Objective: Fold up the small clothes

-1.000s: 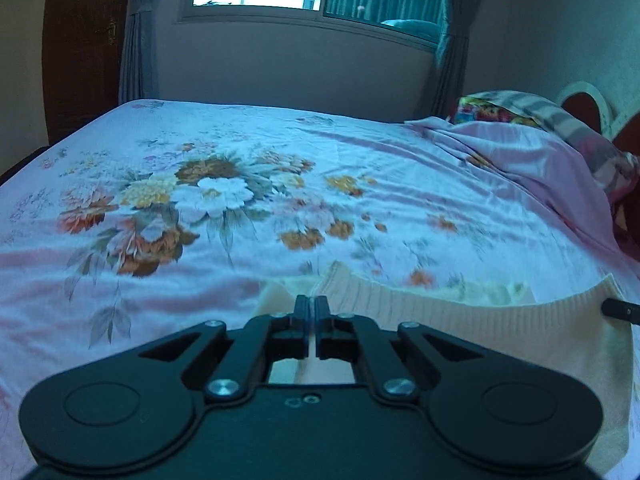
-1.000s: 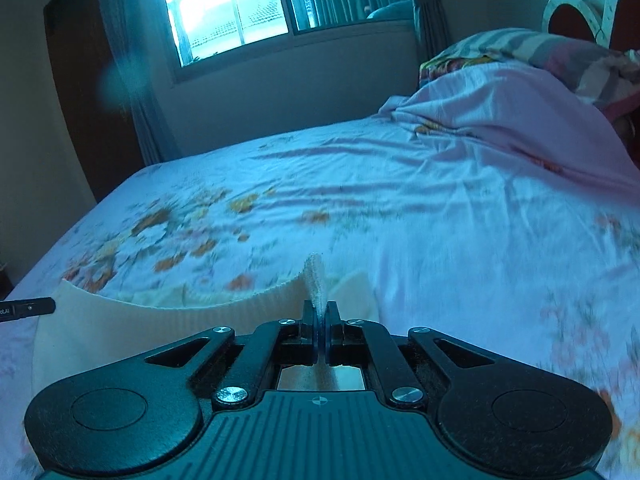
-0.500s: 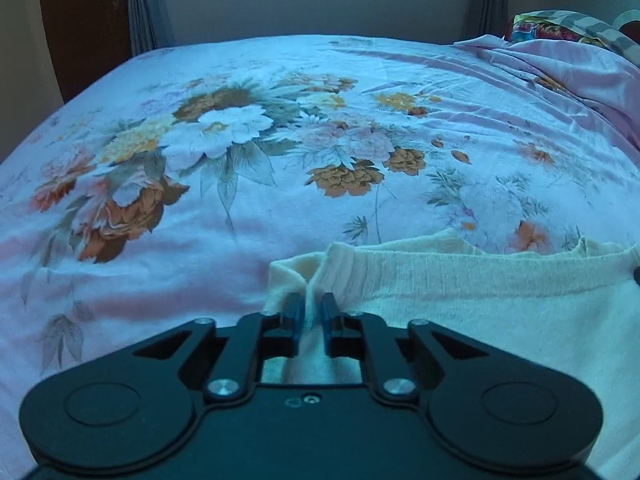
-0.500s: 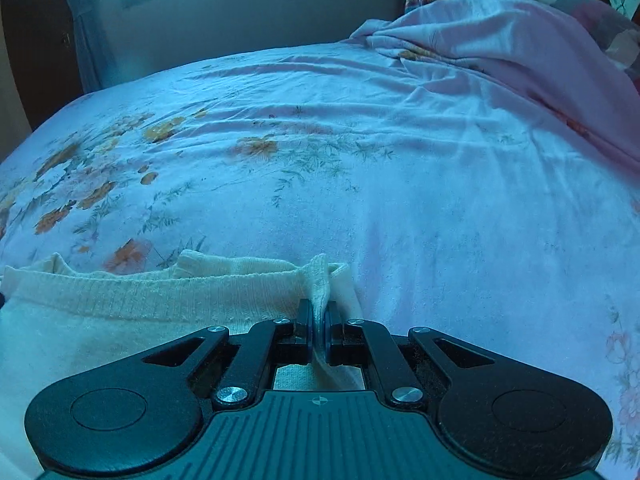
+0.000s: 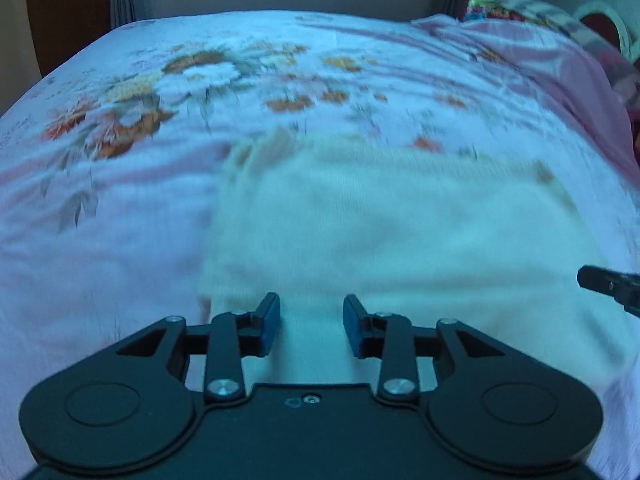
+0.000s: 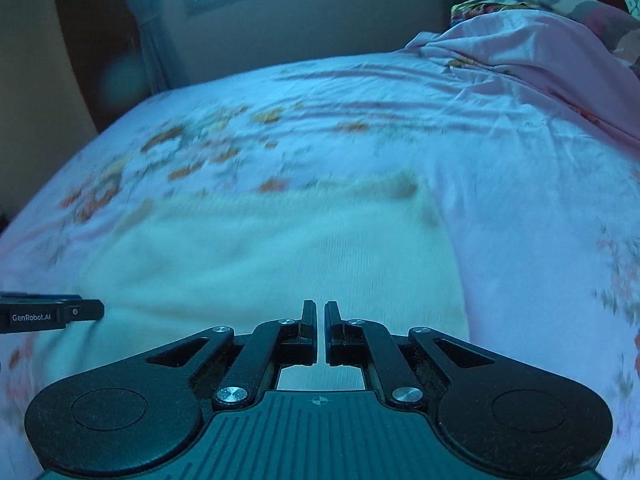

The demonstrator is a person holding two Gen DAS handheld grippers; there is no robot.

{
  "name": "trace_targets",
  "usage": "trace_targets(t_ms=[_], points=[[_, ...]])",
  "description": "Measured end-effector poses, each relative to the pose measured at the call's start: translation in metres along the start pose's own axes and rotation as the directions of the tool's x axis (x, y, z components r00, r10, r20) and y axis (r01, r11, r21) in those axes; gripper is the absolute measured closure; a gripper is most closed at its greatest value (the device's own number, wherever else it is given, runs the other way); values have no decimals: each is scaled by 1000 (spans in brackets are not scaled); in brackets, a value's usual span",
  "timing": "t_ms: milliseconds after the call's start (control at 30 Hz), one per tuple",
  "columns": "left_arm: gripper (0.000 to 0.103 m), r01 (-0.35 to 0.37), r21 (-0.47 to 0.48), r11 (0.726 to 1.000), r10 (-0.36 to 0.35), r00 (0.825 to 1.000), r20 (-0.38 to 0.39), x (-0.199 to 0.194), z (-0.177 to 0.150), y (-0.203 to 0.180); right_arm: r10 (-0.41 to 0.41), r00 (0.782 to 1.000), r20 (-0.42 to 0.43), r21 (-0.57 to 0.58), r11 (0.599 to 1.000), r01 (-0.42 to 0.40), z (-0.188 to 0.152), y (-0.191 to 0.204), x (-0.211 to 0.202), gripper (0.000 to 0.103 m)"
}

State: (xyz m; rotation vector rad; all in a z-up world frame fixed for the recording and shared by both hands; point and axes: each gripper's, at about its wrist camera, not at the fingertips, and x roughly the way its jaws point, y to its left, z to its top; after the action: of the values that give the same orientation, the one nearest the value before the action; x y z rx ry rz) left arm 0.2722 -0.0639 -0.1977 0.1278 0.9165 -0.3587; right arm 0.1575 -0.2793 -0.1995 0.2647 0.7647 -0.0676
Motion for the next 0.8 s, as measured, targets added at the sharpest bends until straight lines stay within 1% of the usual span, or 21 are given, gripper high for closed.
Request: trace_targets(t_ms=[33,67,100,167,200,267,300,333,367,400,433,467,567,600,700,733,800], points=[[68,-16,14,1000,16,1000,-4,2,-7,-2,-19,1000,-25,-18,1000,18,-9,2,4,100],[68,-25,22,999,25,1000,0,2,-11,-3,-53,996,-75,-40,998,50,-19,2,15,101],[66,-35,11,999,35,999,1,1,-11,-3,-52,995,-82,-40,998,48,-25,-1,20,101],[67,-41,-16,999,41,999,-23,-4,-7,-3,-67,994,-88,-23,998,66,-21,0,16,100],[67,-45,-16,999,45,999,-27,-7,-6,-4,-76,994,-83,-12,997,75,-17,3,10,100],[67,-54,-1,999,53,998,-35,-13,-9,-7,-48,998,-27,1,999,48,-19,10,-9,100],[65,-57,4,998,57,998,-39,-14,-12,-8,-43,999,-21,-16,999,42,-23,15,-14,100],[65,-58,9,998,59,997,-44,-15,-15,-9,-56,998,-37,-42,998,55,-30,19,-12,100],[64,-59,14,998,60,997,-48,-14,-19,-10,-84,993,-83,-61,995,79,-38,20,-4,100],[64,-62,22,998,63,997,-43,-14,-22,-10,-85,991,-101,-55,995,79,-46,16,1,100],[64,-63,24,998,64,997,-39,-15,-25,-10,-69,995,-77,-35,997,67,-50,12,1,100],[64,-64,20,998,64,997,-40,-15,-26,-9,-64,995,-73,-21,998,62,-51,9,0,100],[64,-68,10,998,68,996,-50,-18,-27,-8,-69,993,-95,22,997,72,-45,9,-6,100],[64,-69,11,998,69,996,-52,-20,-27,-8,-76,992,-97,23,997,79,-44,10,-8,100],[63,-71,17,997,71,997,-42,-26,-31,-10,-101,993,-58,-19,995,100,-51,17,-20,99],[63,-78,32,996,79,996,-39,-26,-33,-12,-115,991,-73,-34,993,112,-57,16,-16,99],[63,-94,60,994,96,995,-30,-26,-36,-17,-100,992,-71,3,995,101,-59,12,-17,99]])
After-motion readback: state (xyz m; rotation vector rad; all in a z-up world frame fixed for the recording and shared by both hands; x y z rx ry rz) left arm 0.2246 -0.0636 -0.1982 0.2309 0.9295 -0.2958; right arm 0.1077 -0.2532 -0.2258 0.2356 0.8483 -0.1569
